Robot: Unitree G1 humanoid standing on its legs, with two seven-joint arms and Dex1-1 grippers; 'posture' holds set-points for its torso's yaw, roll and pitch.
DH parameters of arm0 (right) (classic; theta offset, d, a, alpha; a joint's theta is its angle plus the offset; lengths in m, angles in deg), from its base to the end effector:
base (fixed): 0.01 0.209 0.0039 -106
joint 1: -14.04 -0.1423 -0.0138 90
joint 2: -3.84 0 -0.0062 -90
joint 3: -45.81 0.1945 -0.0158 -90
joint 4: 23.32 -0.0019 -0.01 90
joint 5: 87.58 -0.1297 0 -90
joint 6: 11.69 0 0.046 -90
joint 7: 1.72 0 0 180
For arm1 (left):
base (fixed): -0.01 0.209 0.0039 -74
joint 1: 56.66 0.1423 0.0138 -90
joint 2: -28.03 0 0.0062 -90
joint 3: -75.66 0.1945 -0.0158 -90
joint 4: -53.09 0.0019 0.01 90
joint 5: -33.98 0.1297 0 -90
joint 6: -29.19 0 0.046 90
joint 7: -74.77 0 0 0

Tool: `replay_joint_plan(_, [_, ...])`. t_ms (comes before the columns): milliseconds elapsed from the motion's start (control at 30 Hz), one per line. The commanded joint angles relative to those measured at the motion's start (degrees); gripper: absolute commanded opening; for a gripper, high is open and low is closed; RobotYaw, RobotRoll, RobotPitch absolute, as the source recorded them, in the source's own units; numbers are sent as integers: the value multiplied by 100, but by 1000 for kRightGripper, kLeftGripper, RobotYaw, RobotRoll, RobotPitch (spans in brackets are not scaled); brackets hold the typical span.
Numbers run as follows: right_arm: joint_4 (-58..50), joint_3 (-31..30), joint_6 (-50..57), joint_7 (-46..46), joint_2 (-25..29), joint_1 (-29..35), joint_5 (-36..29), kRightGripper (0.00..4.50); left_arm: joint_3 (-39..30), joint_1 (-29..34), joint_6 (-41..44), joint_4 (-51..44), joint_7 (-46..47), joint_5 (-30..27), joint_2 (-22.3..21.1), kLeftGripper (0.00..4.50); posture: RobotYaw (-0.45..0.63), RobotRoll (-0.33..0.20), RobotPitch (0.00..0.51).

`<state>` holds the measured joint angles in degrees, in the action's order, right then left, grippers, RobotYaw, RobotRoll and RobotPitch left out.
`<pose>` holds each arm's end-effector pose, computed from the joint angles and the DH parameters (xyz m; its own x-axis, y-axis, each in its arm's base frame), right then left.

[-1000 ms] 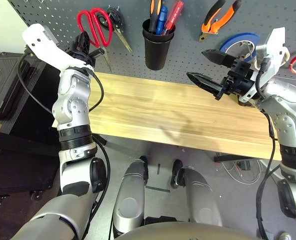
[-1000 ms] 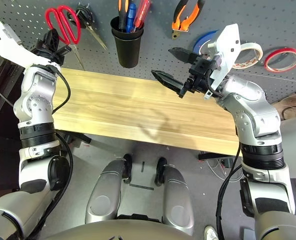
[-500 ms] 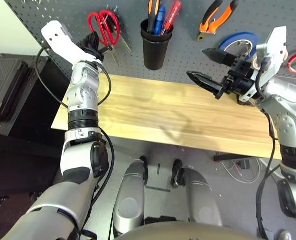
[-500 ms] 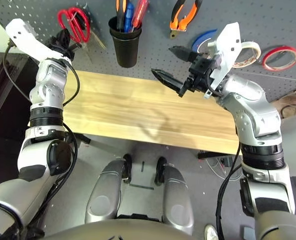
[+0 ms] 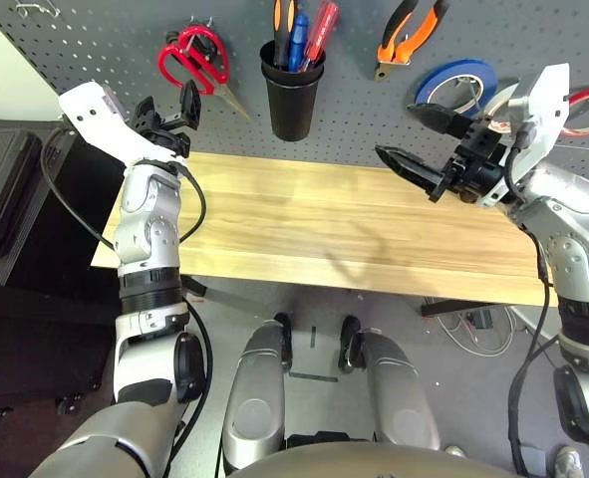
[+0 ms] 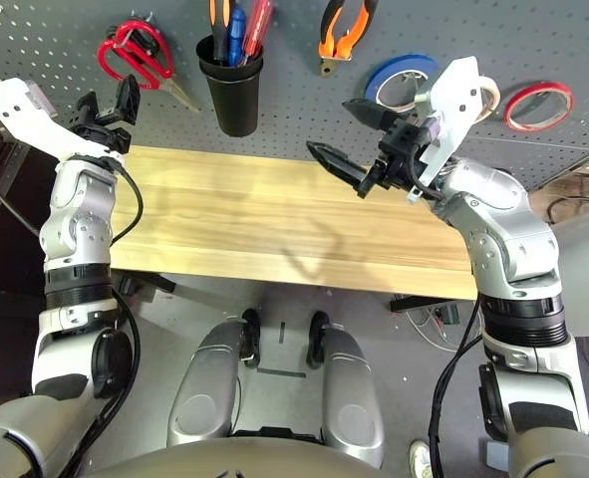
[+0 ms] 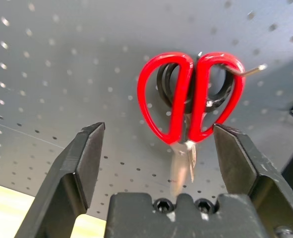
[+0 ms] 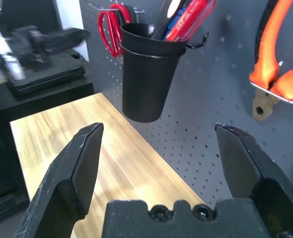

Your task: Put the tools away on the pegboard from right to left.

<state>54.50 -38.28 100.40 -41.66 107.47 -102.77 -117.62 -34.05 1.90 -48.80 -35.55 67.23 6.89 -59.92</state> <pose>0.2570 -0.2183 0.1870 0.6374 0.7444 0.1989 -0.7113 0.6677 -0.2195 0.2789 0.2236 0.1636 0.9158 0.0119 0.4014 0.1093 0.9545 -0.2776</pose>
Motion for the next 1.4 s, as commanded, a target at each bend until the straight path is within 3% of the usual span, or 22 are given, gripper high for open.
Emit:
replay_joint_plan(33, [69,118,-222,30,-57,207,90,4500,-58,389,269,-528,-47,-115,-129,4483,100,0,249])
replay_joint_plan(367, [437,579,-739,1163,-380,375,645,4500,-341,623,131,-581,70,91,-404,4483,90,0,236])
replay_joint_plan(500, [495,1028,-930,2104,-614,644,1016,4500,-339,633,-57,-324,-111,202,-541,4483,63,0,231])
replay_joint_plan(800, [717,1782,-1276,3311,-838,936,1371,4500,-314,700,-886,528,-476,540,-687,4483,8,0,221])
replay_joint_plan(967, [1071,1878,-1399,3397,-782,928,1393,4500,-290,1062,-1632,641,-675,685,-568,4483,9,0,208])
replay_joint_plan(1233, [1751,1799,-1712,3384,-680,705,1483,4500,-215,1820,-1870,174,-1038,552,-518,4483,27,0,205])
replay_joint_plan(1400, [2044,1721,-1864,3353,-702,558,1555,4500,-305,1884,-2141,271,-1103,595,-568,4483,45,0,190])
